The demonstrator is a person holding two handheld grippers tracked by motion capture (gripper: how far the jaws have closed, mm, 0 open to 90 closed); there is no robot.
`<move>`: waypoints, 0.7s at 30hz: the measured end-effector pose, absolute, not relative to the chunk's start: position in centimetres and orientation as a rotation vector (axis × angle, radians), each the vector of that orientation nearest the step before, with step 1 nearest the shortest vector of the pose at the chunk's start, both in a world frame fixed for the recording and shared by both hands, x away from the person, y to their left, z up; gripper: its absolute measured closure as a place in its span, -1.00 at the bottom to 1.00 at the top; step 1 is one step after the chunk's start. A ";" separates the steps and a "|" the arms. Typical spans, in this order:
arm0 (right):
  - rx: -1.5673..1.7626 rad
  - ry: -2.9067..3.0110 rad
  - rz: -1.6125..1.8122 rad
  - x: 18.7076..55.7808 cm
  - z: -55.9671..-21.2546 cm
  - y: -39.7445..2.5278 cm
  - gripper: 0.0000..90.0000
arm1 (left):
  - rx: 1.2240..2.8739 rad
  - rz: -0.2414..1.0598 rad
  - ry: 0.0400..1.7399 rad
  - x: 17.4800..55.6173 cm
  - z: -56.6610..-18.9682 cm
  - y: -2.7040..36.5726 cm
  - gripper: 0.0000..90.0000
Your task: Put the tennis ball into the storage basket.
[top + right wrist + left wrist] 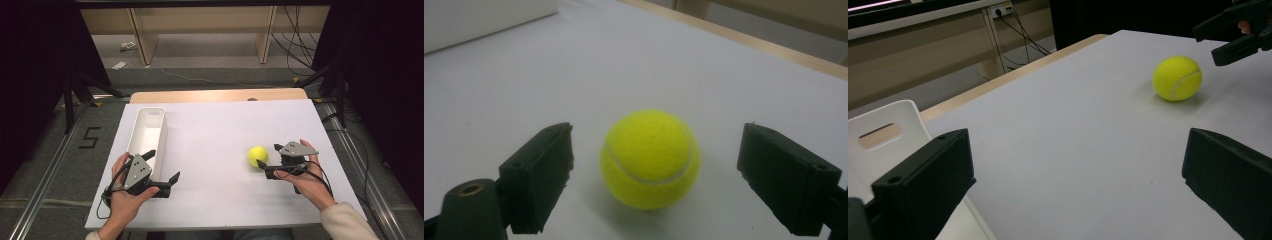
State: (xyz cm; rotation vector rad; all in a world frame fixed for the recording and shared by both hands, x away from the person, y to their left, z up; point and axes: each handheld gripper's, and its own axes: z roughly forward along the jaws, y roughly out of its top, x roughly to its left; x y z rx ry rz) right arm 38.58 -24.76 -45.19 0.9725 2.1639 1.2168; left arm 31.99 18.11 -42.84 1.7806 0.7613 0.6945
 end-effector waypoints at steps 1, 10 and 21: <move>0.982 2.168 1.214 39.0 -45.4 -24.6 -0.66 | 1.780 0.693 0.762 32.0 -42.8 18.1 -1.00; 0.982 2.202 1.179 40.2 -46.2 -23.6 -0.66 | 1.781 0.693 0.761 32.0 -42.8 18.1 -1.00; 0.991 2.239 1.134 41.3 -47.2 -23.0 -0.65 | 1.781 0.691 0.760 32.0 -42.8 18.1 -1.00</move>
